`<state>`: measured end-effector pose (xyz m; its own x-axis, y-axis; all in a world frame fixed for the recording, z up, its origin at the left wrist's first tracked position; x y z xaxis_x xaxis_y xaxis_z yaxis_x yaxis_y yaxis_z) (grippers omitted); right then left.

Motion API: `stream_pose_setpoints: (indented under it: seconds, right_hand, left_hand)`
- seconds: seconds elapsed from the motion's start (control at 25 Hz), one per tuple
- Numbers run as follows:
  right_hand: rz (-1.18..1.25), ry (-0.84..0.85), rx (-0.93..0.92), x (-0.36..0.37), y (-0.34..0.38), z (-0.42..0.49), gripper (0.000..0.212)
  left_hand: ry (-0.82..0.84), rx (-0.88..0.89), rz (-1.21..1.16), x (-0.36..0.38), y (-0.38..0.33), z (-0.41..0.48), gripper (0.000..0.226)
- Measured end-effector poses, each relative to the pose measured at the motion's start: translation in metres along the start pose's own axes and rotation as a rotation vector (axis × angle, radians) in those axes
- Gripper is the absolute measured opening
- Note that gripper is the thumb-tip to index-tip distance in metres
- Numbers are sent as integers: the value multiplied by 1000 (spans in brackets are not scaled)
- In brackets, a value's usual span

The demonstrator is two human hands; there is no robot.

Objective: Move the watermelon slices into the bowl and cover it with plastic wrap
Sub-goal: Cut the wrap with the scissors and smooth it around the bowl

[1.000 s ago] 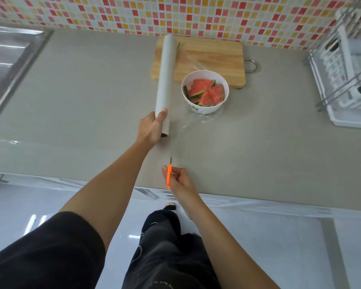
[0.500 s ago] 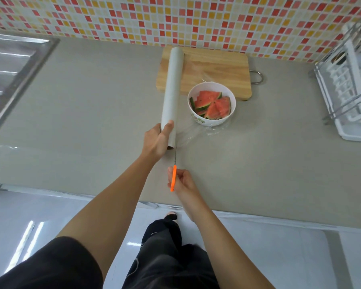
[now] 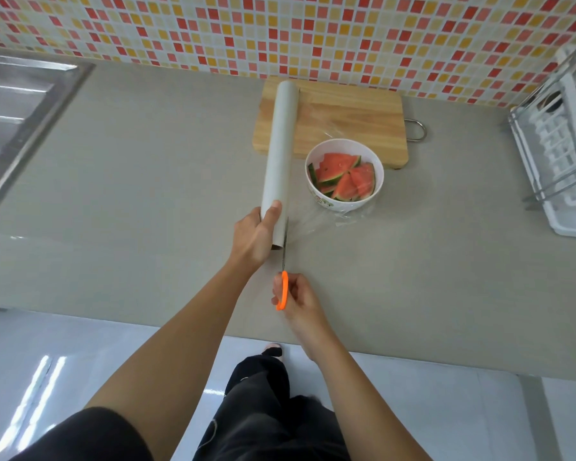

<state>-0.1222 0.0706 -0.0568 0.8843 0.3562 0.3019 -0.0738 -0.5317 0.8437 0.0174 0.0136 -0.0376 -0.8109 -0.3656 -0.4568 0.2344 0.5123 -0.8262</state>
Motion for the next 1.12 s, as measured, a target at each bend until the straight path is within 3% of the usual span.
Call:
stream_pose_setpoints:
  seconds: [0.2,0.32,0.72,0.92,1.12]
  right_hand:
    - [7,-4,6,-4,-1,1,11]
    - [-25,0,43,-4,8,9,23]
    - [-30,13,-3,-10,23,30,13]
    - [-87,43,17,-9,36,44,32]
    - [-57,51,-27,-13,45,58,22]
  left_hand:
    - [0,4,-3,1,-1,-1,54]
    - [5,-4,-10,1,0,-1,59]
    - [15,-22,-51,0,-3,-2,58]
    - [40,-36,-63,0,-1,-2,54]
    - [56,-33,-105,0,-1,-2,52]
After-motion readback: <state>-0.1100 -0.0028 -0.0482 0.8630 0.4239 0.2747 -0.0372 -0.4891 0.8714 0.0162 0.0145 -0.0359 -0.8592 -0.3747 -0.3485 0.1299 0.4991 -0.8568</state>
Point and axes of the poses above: each hand's wrist, its own z-axis towards the middle knuckle, its own x-axis out of the palm, y = z × x, the point moved 1 cm from there along z, towards the middle knuckle, and after that the axes turned 9 degrees about z, right-handed, at the moved point
